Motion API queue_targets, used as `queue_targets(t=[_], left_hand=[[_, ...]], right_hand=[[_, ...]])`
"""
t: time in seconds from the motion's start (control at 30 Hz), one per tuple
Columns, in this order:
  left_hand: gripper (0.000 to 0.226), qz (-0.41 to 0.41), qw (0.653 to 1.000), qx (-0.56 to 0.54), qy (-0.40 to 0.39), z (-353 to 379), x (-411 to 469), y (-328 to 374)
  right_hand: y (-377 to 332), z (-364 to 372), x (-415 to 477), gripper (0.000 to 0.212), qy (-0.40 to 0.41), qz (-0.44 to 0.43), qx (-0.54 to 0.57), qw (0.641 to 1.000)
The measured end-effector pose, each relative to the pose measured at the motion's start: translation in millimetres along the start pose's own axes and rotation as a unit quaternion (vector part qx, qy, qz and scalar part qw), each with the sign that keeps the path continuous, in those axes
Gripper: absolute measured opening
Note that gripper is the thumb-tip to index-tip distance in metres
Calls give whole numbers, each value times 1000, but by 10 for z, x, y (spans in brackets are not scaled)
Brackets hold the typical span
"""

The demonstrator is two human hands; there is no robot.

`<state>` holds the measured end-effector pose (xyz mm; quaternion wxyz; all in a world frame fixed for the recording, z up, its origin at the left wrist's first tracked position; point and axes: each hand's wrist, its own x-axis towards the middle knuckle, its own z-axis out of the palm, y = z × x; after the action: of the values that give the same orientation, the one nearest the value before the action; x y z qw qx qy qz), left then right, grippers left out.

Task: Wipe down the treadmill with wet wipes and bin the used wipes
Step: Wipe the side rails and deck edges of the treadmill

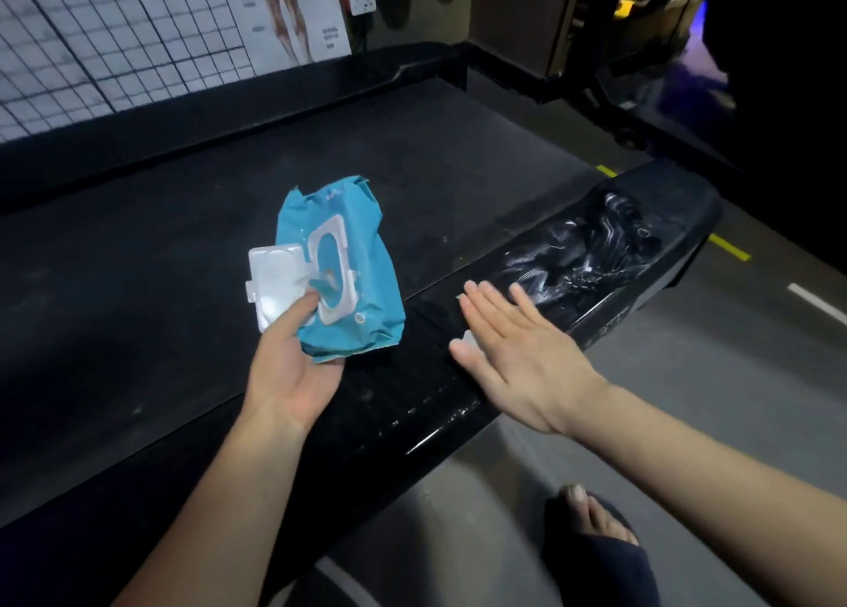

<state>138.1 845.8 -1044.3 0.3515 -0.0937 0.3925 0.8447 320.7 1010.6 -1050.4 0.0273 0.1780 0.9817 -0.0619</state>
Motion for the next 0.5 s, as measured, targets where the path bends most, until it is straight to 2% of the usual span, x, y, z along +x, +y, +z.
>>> queue_targets(t=[0.2, 0.5], left_hand=[[30, -4, 1000, -7, -9, 12, -14, 21], [33, 5, 999, 38, -22, 166, -7, -64]], right_hand=[[-327, -33, -137, 85, -32, 1, 36, 999], [-200, -90, 355, 81, -93, 53, 63, 992]])
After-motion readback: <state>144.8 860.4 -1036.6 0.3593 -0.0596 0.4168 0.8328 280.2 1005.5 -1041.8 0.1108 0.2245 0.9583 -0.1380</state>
